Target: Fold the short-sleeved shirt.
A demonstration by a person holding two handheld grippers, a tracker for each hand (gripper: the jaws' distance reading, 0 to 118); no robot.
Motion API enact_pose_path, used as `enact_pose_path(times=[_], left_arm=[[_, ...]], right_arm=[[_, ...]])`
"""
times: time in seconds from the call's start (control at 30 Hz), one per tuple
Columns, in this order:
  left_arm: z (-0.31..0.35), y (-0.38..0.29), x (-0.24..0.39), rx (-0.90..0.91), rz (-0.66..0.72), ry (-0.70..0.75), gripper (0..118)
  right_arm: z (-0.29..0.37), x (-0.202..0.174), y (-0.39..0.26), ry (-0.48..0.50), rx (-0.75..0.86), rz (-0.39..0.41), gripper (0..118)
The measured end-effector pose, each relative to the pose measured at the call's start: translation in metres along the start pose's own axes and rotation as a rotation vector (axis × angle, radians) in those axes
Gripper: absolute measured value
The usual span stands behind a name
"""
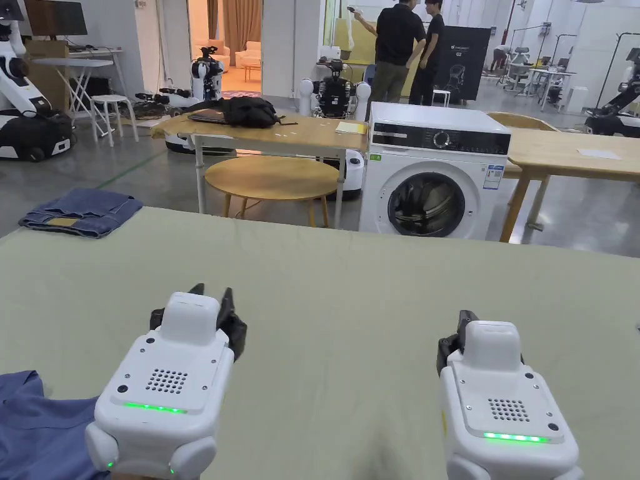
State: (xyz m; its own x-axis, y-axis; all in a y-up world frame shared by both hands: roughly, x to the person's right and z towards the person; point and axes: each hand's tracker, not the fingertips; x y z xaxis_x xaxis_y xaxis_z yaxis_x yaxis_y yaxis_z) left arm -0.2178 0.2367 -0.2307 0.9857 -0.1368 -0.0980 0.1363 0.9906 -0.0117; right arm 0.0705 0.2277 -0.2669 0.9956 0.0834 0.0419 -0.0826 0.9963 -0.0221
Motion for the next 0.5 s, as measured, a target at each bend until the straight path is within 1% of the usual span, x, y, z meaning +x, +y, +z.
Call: enact_pose_path(times=[0.03, 0.07, 0.1, 0.17, 0.23, 0.3, 0.4, 0.5], left_arm=[[0.000, 0.001, 0.000, -0.013, -0.008, 0.034, 0], [-0.001, 0.001, 0.000, -0.016, -0.001, 0.052, 0], [0.000, 0.001, -0.005, -0.012, 0.039, 0.028, 0], [0.001, 0.003, -0.008, -0.030, 0.075, 0.044, 0], [0.000, 0.002, -0.016, -0.042, 0.100, 0.052, 0], [0.002, 0.003, -0.024, -0.059, 0.113, 0.074, 0], [0.010, 0.003, -0.047, -0.076, 0.151, 0.100, 0], [0.019, 0.004, -0.072, -0.080, 0.156, 0.145, 0]], right_arm=[[0.000, 0.002, 0.001, 0.004, 0.007, -0.025, 0], [-0.001, 0.006, 0.002, 0.061, -0.015, -0.074, 0], [-0.002, 0.007, 0.003, 0.082, -0.028, -0.082, 0], [0.001, 0.003, 0.006, 0.031, -0.013, -0.043, 0], [0.003, 0.003, 0.009, 0.039, -0.022, -0.045, 0], [0.004, 0.001, 0.011, 0.079, -0.030, -0.083, 0], [0.005, -0.012, 0.014, 0.066, -0.024, -0.072, 0], [0.003, -0.026, 0.018, 0.083, -0.025, -0.078, 0]])
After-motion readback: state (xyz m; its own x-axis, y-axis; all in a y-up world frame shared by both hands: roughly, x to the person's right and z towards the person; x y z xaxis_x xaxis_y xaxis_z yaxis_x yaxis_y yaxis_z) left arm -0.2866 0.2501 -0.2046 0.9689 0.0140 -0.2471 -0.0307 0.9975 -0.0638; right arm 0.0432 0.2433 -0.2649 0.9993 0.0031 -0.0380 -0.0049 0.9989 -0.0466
